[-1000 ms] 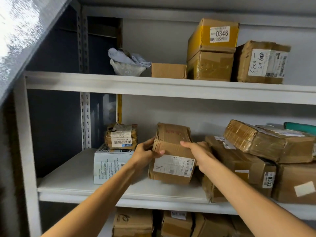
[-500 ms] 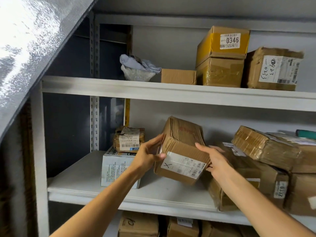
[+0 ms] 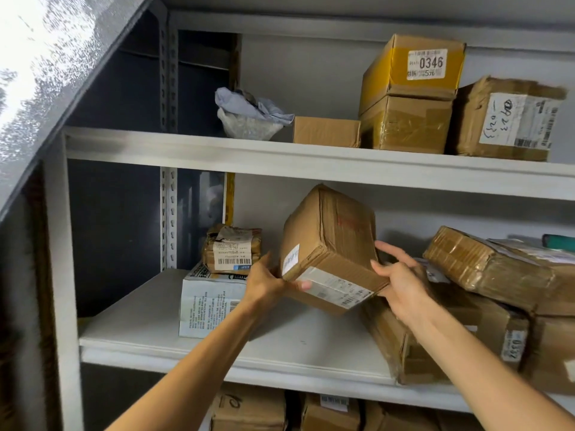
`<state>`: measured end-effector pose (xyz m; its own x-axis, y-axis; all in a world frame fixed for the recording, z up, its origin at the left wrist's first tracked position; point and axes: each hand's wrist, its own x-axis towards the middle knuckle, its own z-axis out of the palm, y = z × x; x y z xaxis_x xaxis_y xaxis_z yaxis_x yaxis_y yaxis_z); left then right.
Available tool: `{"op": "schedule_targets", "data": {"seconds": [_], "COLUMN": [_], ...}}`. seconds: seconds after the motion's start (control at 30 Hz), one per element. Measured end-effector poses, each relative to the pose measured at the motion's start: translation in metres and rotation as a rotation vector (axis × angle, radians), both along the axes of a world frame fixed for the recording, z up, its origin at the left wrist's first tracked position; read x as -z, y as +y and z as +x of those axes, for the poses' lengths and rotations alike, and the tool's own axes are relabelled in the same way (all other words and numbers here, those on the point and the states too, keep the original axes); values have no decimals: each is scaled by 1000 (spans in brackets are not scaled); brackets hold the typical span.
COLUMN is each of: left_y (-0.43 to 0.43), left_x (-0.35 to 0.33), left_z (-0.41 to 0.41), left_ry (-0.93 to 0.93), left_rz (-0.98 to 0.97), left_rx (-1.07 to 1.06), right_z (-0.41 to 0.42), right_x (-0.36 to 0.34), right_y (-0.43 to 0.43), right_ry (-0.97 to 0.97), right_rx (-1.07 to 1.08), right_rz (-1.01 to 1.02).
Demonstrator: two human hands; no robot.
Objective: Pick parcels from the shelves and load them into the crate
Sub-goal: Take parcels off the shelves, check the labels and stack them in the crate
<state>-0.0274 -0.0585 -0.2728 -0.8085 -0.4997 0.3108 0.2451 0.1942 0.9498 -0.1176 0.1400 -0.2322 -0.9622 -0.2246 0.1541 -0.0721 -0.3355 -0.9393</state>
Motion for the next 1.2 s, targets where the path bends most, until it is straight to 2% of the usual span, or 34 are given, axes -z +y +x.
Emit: {"op": "schedule_targets", "data": {"seconds": [0.1,0.17,0.23,0.33,0.43,0.63,0.83,1.07,1.2], "left_y": [3,7,10,8,4,7,16,63,84], "left_x": [-3,-9,-12,-5,5,4,-11,-16,-17], "left_z": [-2,-3,-3,0,5,11,21,58,89], "left_ry": [104,155,172,152,150,124,93,115,87], "left_rz": [88,12,-159,-180,-159,-9,-36,-62,-64], "left_rx": [-8,-79,-125,-118,-100,-70,-43,-181,-274], "right_z": [3,10,18,18,14,10,14,27,47], "right_x": [-1,-2,-3,5,13,14,25,28,30], "right_y": [-5,-10,-13,-13,-10,-16,-19,10,27], "right_ry": [92,148,126,201,277,230,256,376,347], "right_rx": [65,67,-22,-106,-114,-140,-147,-261,-364], "right_rz": [213,346,392,474,489,436,359,310,260]}}
